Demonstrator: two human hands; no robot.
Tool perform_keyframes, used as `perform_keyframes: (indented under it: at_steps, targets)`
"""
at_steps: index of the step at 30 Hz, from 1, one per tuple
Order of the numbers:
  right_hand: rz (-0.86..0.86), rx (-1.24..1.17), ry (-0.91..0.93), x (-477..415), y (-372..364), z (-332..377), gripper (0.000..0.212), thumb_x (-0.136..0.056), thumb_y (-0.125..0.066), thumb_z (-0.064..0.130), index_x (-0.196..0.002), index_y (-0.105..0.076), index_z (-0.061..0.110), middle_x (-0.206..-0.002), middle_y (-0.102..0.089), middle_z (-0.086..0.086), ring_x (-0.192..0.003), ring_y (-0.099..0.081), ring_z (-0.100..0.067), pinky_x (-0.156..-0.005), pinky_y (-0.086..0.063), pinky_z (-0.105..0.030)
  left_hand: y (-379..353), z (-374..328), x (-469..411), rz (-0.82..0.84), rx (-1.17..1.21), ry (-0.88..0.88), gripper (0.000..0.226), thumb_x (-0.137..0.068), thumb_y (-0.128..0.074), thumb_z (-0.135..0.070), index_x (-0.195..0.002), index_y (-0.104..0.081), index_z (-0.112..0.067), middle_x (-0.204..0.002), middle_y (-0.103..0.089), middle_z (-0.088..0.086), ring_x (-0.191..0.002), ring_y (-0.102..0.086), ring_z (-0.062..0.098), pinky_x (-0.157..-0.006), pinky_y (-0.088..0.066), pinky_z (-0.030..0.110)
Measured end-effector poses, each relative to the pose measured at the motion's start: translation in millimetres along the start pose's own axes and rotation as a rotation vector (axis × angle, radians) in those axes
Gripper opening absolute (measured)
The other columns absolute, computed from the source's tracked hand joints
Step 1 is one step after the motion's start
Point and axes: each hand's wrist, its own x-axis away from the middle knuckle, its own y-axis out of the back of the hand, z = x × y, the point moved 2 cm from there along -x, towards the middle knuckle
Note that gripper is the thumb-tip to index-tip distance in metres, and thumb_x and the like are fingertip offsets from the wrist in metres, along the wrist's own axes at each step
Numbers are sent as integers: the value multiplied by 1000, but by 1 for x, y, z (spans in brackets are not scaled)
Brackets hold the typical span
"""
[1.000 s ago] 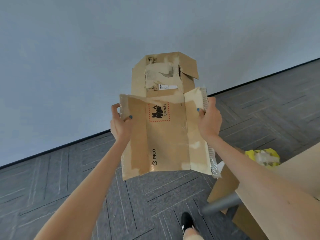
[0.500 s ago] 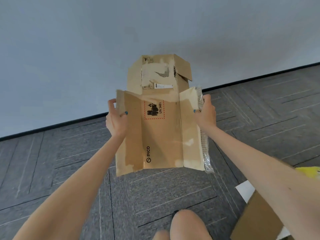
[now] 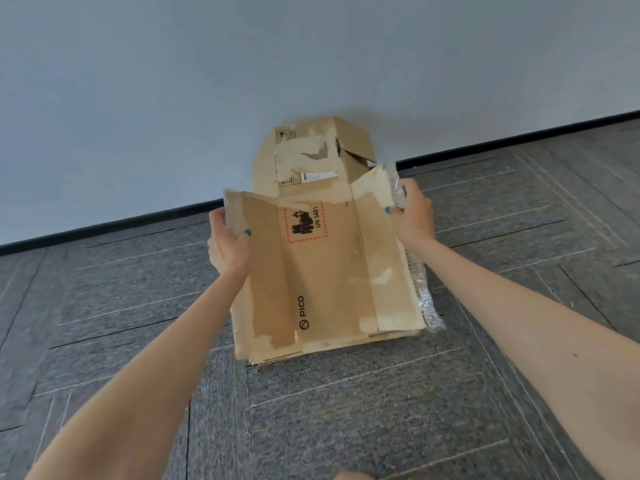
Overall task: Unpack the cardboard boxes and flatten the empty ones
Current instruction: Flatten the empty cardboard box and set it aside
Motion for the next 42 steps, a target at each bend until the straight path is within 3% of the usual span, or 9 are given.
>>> perform_keyframes:
  at_steps: [6, 12, 18, 23, 28, 31, 34, 38, 42]
  targets:
    - [67, 5, -18, -13, -55, -39, 39, -92, -54, -3, -127, -51, 13, -112, -60, -8, -103, -53, -22, -83, -46, -38, -40, 61, -27, 47, -2, 104, 46, -89, -60, -7, -131, -46, -21, -106, -59, 1, -91, -58, 26, -76, -52, 42]
    - [29, 32, -171, -23, -75, -93, 25, -92, -55, 6, -117, -50, 8, -108, -61, -7, -89, -52, -21, -67, -36, -31, -79, 104, -33, 140, 64, 196, 48, -88, -67, -11, -128, -45, -24, -120, -63, 6, -97, -64, 26, -83, -56, 48]
    - [58, 182, -191, -29, -79, -124, 24, -94, -58, 23, -115, -53, 12, -109, -64, -4, -92, -59, -24, -66, -44, -36, -115, 128, -36, 243, 7, 275, 56, -90, -67, -14, -138, -40, -21, -125, -59, 8, -98, -61, 29, -86, -55, 48]
    - [36, 188, -183, -35, -95, -118, 24, -93, -59, 24, -115, -54, 15, -107, -66, -3, -93, -62, -25, -68, -47, -36, -122, 146, -48, 316, -101, 442, 64, -90, -68, -20, -145, -36, -13, -136, -51, 16, -115, -54, 37, -84, -46, 40]
    - [83, 250, -213, -34, -108, -120, 23, -93, -59, 24, -111, -52, 11, -109, -64, -6, -98, -58, -27, -67, -41, -34, -117, 163, -54, 163, 32, 560, 27, -87, -70, -25, -91, -56, -3, -118, -63, 25, -94, -64, 39, -74, -52, 42]
    - [54, 253, -164, -33, -111, -115, 23, -90, -63, 21, -108, -52, 10, -103, -65, -8, -91, -61, -28, -65, -41, -34, -113, 161, -50, 62, -9, 472, 39, -92, -66, -29, -121, -56, -5, -120, -64, 17, -102, -63, 37, -87, -52, 46]
    - [78, 284, -134, -31, -122, -109, 25, -89, -64, 20, -105, -48, 9, -101, -64, -10, -88, -61, -30, -63, -39, -33, -106, 162, -49, 5, -85, 409, 39, -95, -63, -34, -125, -52, -11, -120, -63, 11, -106, -61, 35, -87, -47, 43]
    - [216, 381, -134, -20, -142, -113, 35, -92, -61, 18, -119, -41, 6, -112, -60, -16, -101, -58, -35, -68, -38, -37, -95, 183, -53, 122, -163, 362, 44, -95, -61, -36, -130, -50, -10, -125, -60, 14, -111, -58, 35, -80, -44, 40]
    - [362, 273, -304, -13, -153, -132, 65, -84, -71, 25, -134, -31, 13, -132, -48, -11, -117, -51, -33, -78, -42, -39, -93, 201, -52, 205, -111, 319, 53, -92, -67, -31, -136, -48, -8, -131, -56, 13, -120, -53, 33, -89, -42, 39]
